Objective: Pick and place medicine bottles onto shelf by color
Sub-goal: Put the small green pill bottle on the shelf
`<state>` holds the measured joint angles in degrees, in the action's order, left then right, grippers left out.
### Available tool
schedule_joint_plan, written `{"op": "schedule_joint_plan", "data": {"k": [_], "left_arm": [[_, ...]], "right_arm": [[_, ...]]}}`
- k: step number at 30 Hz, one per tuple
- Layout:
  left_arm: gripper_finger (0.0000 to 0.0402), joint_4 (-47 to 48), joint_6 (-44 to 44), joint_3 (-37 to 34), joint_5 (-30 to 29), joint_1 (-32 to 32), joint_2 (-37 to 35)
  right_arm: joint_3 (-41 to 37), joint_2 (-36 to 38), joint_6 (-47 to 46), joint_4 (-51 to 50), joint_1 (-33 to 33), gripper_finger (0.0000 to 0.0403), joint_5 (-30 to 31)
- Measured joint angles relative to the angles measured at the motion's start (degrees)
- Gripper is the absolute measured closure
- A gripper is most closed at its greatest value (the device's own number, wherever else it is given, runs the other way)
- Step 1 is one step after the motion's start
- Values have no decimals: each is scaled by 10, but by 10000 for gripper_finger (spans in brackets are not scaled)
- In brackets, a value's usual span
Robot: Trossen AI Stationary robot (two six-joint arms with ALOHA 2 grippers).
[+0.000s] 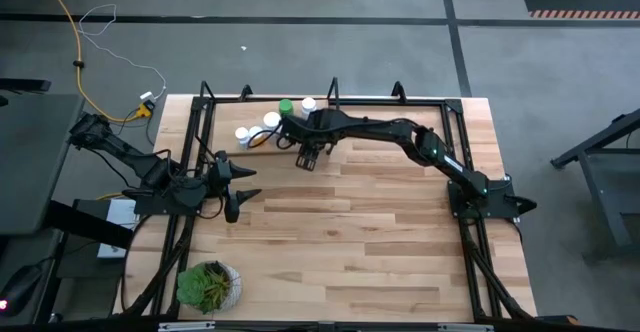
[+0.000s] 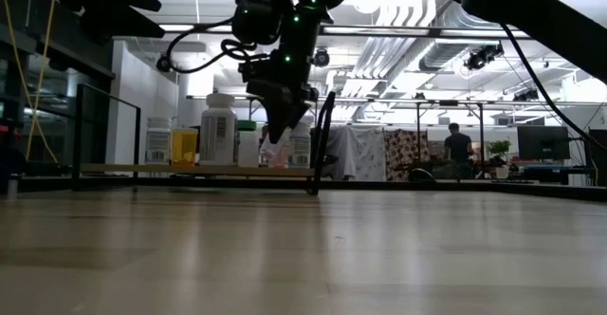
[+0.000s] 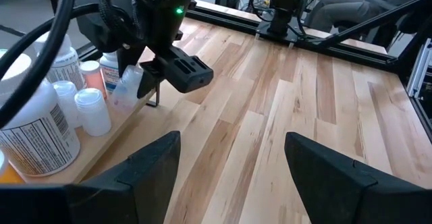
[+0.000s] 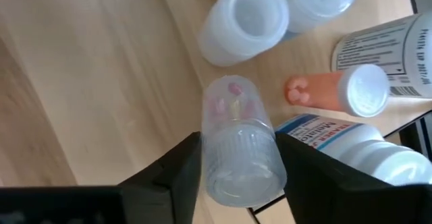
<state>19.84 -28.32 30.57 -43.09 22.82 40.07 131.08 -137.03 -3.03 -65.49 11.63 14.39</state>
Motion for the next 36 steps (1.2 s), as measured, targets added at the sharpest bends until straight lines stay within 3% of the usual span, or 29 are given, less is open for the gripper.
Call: {"op": "schedule_joint_plan", "data": {"k": [5,14,19,26,30,36], "left_arm": [[145,0,0,0,0,0,0],[145,0,0,0,0,0,0],[145,0,0,0,0,0,0],[145,1,-2,0,3,0,0],[145,1,-13,0,13,0,0],[145,0,-12,0,13,0,0]], "right_arm": [[0,0,0,6,0,196,0],[0,2,12,31,0,191,-1],[8,20,25,-30,-14,190,-21],[-1,38,7,-131,-84,190,-27],[-77,40,-15,-172,-121,190,-48],[-313,141,-72,-117,-149,190,-65]]}}
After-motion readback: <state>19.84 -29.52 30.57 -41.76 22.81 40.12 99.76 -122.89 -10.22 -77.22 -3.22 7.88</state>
